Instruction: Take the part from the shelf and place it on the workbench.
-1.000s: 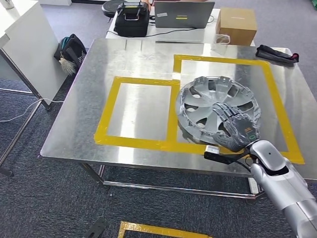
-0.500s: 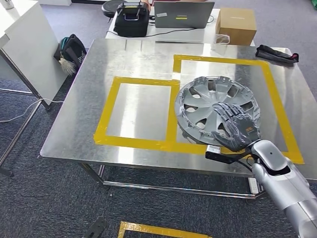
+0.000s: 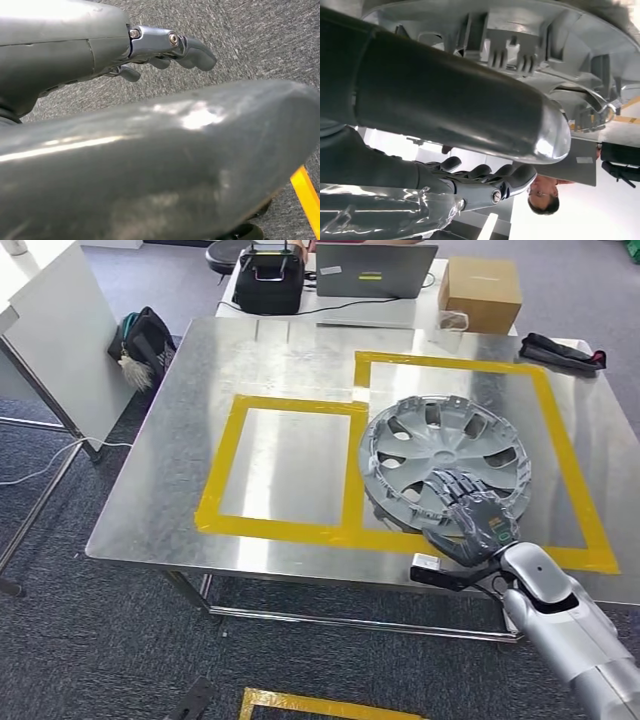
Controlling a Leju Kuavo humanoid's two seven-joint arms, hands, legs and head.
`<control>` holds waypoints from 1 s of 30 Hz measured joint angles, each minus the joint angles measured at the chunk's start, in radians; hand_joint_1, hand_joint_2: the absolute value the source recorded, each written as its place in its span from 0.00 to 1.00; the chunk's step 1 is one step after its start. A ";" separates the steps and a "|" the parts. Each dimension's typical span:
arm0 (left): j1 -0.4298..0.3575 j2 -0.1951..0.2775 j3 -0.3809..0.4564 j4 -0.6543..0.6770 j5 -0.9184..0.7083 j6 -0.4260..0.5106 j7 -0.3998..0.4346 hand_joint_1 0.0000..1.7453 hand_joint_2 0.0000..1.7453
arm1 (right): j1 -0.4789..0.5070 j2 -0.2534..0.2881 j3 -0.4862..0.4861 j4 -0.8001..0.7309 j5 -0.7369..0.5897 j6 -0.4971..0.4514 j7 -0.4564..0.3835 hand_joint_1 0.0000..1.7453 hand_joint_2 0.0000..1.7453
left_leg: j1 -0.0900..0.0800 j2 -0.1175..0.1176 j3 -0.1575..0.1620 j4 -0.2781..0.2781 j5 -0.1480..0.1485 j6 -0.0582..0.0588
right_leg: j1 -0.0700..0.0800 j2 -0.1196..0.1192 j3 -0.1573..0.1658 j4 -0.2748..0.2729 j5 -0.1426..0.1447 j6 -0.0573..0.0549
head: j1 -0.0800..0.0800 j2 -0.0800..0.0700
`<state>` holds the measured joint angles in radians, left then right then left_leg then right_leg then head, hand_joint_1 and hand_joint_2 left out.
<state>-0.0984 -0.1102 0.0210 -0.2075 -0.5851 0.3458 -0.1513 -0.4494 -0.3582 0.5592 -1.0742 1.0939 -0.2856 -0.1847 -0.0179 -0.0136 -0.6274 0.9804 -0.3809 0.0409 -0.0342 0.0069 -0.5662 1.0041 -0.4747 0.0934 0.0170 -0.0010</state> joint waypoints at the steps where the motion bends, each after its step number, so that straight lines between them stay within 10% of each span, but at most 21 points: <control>1: 0.000 0.000 0.000 0.000 -0.001 0.000 0.000 0.00 0.00 | 0.001 0.000 0.001 0.000 -0.001 0.000 0.000 0.00 0.00 | 0.002 0.001 0.003 -0.004 0.002 0.003 | 0.001 -0.001 -0.017 0.040 -0.027 -0.001 | 0.001 0.000; 5: 0.002 -0.002 0.000 0.000 -0.002 0.001 0.000 0.00 0.00 | 0.011 0.000 0.004 0.000 -0.002 0.000 0.000 0.00 0.00 | -0.001 0.002 0.002 -0.004 0.002 0.006 | 0.007 -0.001 -0.120 0.280 -0.131 -0.005 | 0.002 0.000; 11: 0.002 -0.002 0.000 0.000 -0.002 0.001 0.000 0.00 0.00 | 0.011 -0.001 0.004 0.000 -0.002 -0.001 0.000 0.00 0.00 | -0.004 0.000 -0.003 0.005 0.012 -0.013 | 0.014 -0.001 0.036 0.006 -0.009 -0.019 | 0.001 0.000; 15: 0.005 -0.001 0.000 0.000 -0.004 0.003 0.000 0.00 0.00 | 0.012 -0.001 0.004 0.000 -0.005 -0.001 -0.004 0.00 0.00 | 0.000 0.000 -0.017 0.021 0.001 -0.041 | 0.015 0.002 0.022 0.001 0.007 -0.048 | -0.001 0.000; 19: 0.005 -0.001 0.000 0.000 -0.007 0.004 0.000 0.00 0.00 | 0.014 -0.002 0.005 0.000 -0.010 0.000 -0.009 0.00 0.00 | 0.012 0.002 -0.093 0.241 -0.155 -0.067 | 0.012 -0.001 -0.014 0.001 0.036 -0.064 | -0.003 0.000; 21: 0.005 -0.002 0.000 0.000 -0.008 0.004 0.000 0.00 0.00 | 0.016 -0.002 0.007 0.000 -0.010 0.001 -0.010 0.00 0.00 | 0.018 0.002 -0.094 0.296 -0.168 -0.073 | 0.011 -0.001 -0.034 0.002 0.051 -0.061 | -0.003 0.000; 26: 0.000 -0.004 0.000 0.000 -0.007 0.004 -0.001 0.00 0.00 | 0.015 -0.004 0.006 0.000 -0.012 0.001 -0.010 0.00 0.00 | 0.024 -0.001 0.098 0.029 -0.095 -0.069 | 0.009 0.000 -0.065 0.003 0.082 -0.033 | -0.003 0.000; 30: 0.001 -0.007 0.000 0.000 -0.006 0.005 -0.002 0.00 0.00 | 0.019 -0.009 0.007 0.000 -0.014 0.002 -0.010 0.00 0.00 | 0.019 -0.002 0.091 0.005 -0.081 -0.033 | 0.006 0.000 -0.078 0.004 0.090 -0.008 | -0.002 0.000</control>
<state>-0.0974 -0.1174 0.0213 -0.2075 -0.5915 0.3509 -0.1530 -0.4307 -0.3671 0.5661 -1.0742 1.0800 -0.2841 -0.1951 0.0014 -0.0153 -0.5367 0.9852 -0.4621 0.0079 -0.0286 0.0065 -0.6441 1.0085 -0.3850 0.0856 0.0148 -0.0010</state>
